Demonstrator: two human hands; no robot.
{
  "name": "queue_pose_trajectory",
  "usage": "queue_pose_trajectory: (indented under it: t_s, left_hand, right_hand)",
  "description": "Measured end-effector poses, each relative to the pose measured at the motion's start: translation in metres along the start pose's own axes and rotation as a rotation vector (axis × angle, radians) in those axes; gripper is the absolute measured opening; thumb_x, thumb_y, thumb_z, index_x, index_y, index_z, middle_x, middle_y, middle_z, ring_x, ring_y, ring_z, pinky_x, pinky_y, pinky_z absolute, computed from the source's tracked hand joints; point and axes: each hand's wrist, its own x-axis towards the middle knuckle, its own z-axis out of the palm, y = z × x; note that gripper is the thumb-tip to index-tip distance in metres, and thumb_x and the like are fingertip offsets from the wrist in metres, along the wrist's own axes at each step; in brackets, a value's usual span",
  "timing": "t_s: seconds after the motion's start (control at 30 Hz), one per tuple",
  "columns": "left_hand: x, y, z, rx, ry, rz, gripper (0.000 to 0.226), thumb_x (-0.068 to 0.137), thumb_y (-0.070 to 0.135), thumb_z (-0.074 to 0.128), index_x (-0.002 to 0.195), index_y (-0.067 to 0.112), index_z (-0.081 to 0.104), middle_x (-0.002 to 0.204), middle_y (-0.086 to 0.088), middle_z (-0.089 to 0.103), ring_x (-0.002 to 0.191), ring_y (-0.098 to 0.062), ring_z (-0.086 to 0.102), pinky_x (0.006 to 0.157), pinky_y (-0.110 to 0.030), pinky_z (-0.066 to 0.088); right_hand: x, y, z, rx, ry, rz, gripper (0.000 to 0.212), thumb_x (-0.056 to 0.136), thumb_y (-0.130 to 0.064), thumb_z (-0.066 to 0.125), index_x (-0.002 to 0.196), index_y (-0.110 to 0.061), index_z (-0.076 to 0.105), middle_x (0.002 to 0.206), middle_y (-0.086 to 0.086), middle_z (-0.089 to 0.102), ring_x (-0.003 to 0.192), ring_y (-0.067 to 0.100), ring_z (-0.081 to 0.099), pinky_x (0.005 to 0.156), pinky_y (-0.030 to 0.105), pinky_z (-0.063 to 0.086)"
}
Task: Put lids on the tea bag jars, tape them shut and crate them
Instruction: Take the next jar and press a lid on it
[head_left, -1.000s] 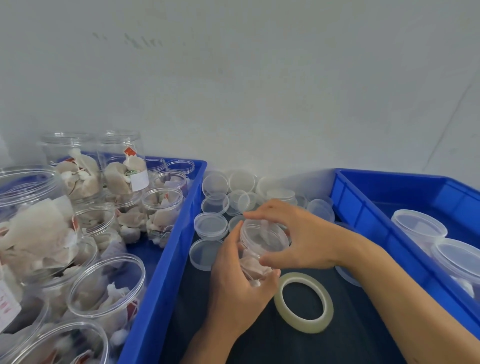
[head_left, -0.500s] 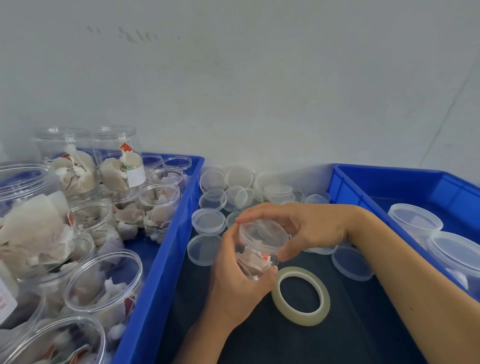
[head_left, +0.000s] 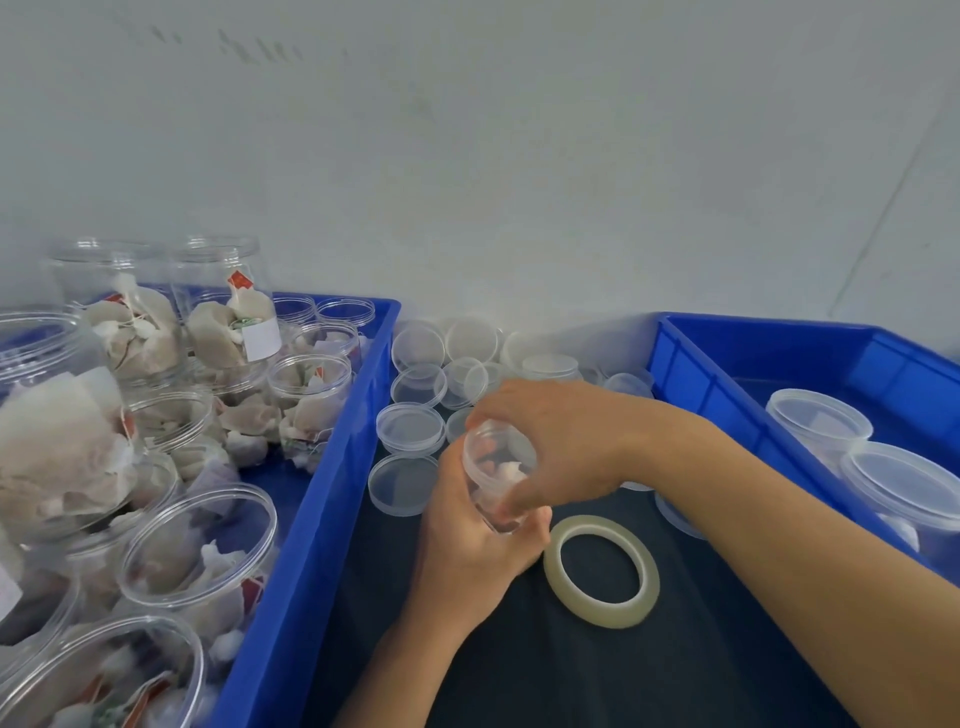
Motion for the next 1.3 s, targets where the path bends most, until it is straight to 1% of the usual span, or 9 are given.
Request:
queue_pose_trajectory:
  t_s: [0.2, 0.33, 0.5, 0.6, 0.73, 0.87, 1.07, 1.2, 1.3]
  left_hand:
    - [0.002, 0.008, 0.0, -0.033, -0.041, -0.008, 0.077, 0.077, 0.019, 0.093, 0.141, 0.036, 0.054, 0.123, 0.013, 0.071, 0.113, -0.009, 0.071, 0.084, -0.018, 0.058]
    - [0.002, 0.01, -0.004, -0.037, -0.062, -0.002, 0.077, 0.076, 0.018, 0.094, 0.138, 0.039, 0.055, 0.122, 0.015, 0.072, 0.112, -0.008, 0.072, 0.086, -0.02, 0.06]
    - [0.003, 0.014, -0.001, 0.014, -0.048, 0.051, 0.078, 0.075, 0.016, 0.094, 0.138, 0.036, 0.054, 0.12, 0.017, 0.071, 0.111, -0.007, 0.071, 0.084, -0.016, 0.057]
    - [0.003, 0.013, -0.003, 0.014, -0.057, 0.04, 0.08, 0.073, 0.014, 0.095, 0.139, 0.037, 0.054, 0.122, 0.021, 0.069, 0.113, -0.006, 0.07, 0.084, -0.014, 0.056]
    - [0.004, 0.011, -0.005, 0.003, -0.063, -0.007, 0.081, 0.073, 0.014, 0.095, 0.137, 0.04, 0.053, 0.126, 0.022, 0.067, 0.12, -0.003, 0.065, 0.089, -0.016, 0.055]
    - [0.005, 0.009, -0.008, -0.013, -0.082, -0.051, 0.079, 0.073, 0.012, 0.096, 0.134, 0.04, 0.055, 0.123, 0.026, 0.066, 0.116, 0.003, 0.065, 0.087, -0.013, 0.054]
    - [0.006, 0.007, -0.012, -0.064, -0.143, -0.07, 0.077, 0.079, 0.006, 0.091, 0.138, 0.037, 0.052, 0.13, 0.023, 0.063, 0.124, 0.001, 0.061, 0.093, -0.015, 0.052]
    - [0.006, 0.007, -0.009, -0.111, -0.13, -0.077, 0.078, 0.081, 0.008, 0.089, 0.142, 0.036, 0.049, 0.133, 0.018, 0.064, 0.126, -0.001, 0.061, 0.095, -0.015, 0.052]
    - [0.006, 0.006, -0.003, -0.125, -0.105, -0.06, 0.076, 0.082, 0.002, 0.089, 0.14, 0.034, 0.052, 0.129, 0.018, 0.068, 0.122, -0.005, 0.066, 0.094, -0.018, 0.054]
  right_hand:
    - [-0.002, -0.004, 0.01, -0.134, 0.183, 0.091, 0.072, 0.062, -0.087, 0.062, 0.109, -0.033, 0.052, 0.087, -0.016, 0.053, 0.078, 0.006, 0.05, 0.058, 0.03, 0.036]
    - [-0.005, 0.0, 0.009, -0.095, 0.165, 0.116, 0.077, 0.068, -0.094, 0.05, 0.112, -0.031, 0.055, 0.082, -0.017, 0.052, 0.074, 0.002, 0.048, 0.056, 0.03, 0.032]
    - [-0.006, -0.003, 0.003, -0.097, 0.101, 0.13, 0.068, 0.074, -0.079, 0.049, 0.12, -0.031, 0.06, 0.088, -0.016, 0.055, 0.081, 0.01, 0.055, 0.057, 0.029, 0.032]
    - [-0.007, -0.003, -0.003, -0.18, 0.068, 0.107, 0.062, 0.075, -0.075, 0.053, 0.125, -0.037, 0.057, 0.096, -0.016, 0.061, 0.089, 0.016, 0.059, 0.06, 0.029, 0.032]
    - [-0.01, 0.002, -0.018, -0.019, -0.105, 0.046, 0.058, 0.076, -0.056, 0.071, 0.13, -0.056, 0.047, 0.107, -0.029, 0.056, 0.103, 0.006, 0.057, 0.079, 0.029, 0.045]
    - [-0.01, 0.009, -0.025, 0.082, -0.197, -0.006, 0.077, 0.078, -0.033, 0.083, 0.144, -0.051, 0.046, 0.133, -0.032, 0.053, 0.124, 0.001, 0.053, 0.1, 0.028, 0.047]
    - [-0.009, 0.02, -0.03, 0.282, -0.348, -0.177, 0.092, 0.081, 0.003, 0.069, 0.15, -0.054, 0.047, 0.157, -0.037, 0.039, 0.148, -0.008, 0.033, 0.122, 0.034, 0.034]
    - [-0.003, 0.016, -0.019, 0.217, -0.218, -0.1, 0.071, 0.085, -0.04, 0.078, 0.148, -0.049, 0.046, 0.15, -0.032, 0.046, 0.14, -0.003, 0.044, 0.113, 0.029, 0.04]
    - [-0.001, 0.011, -0.006, 0.081, 0.025, -0.002, 0.064, 0.076, -0.069, 0.074, 0.13, -0.039, 0.06, 0.118, -0.025, 0.057, 0.109, 0.004, 0.059, 0.095, 0.036, 0.053]
